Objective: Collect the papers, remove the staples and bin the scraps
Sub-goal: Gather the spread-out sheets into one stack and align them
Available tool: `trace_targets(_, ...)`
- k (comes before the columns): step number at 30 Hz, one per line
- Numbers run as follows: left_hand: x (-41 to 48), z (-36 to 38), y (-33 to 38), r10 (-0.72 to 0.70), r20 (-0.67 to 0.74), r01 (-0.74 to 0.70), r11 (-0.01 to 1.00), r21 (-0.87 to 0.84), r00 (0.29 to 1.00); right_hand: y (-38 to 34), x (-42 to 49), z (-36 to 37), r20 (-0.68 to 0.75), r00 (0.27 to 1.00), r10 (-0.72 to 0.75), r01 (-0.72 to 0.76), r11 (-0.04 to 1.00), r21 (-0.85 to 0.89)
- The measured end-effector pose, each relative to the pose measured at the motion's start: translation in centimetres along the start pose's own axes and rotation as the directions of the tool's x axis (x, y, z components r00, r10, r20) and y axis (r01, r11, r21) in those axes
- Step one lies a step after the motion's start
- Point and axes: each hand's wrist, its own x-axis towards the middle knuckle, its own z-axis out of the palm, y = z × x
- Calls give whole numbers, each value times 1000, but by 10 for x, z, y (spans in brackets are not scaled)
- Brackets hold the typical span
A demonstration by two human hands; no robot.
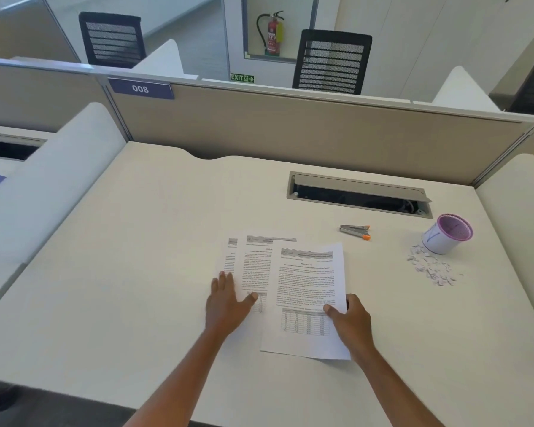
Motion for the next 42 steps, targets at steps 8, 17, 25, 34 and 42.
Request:
trace_targets(8, -11, 19, 23, 78, 69, -81, 996, 45, 995, -1, -1, -1, 3, 1000, 7, -7, 1000, 5)
trace_targets(17, -19, 31, 38, 124, 128, -125, 992, -6, 984, 0, -3, 0, -41, 999, -14, 16, 999, 45)
trace_targets(25, -25, 40, 47, 195, 179, -179, 979, -102, 964, 1, -1, 6, -131, 991, -13, 13, 1000, 1)
trace_targets(34, -30, 42, 49, 234, 125, -226, 971, -80, 964, -5, -3, 2, -100, 995, -14, 18, 999, 41)
trace_targets(42, -32, 37, 50, 272, 115, -268, 962, -48, 955, -15, -12, 3, -22, 999, 38, -31, 962, 272)
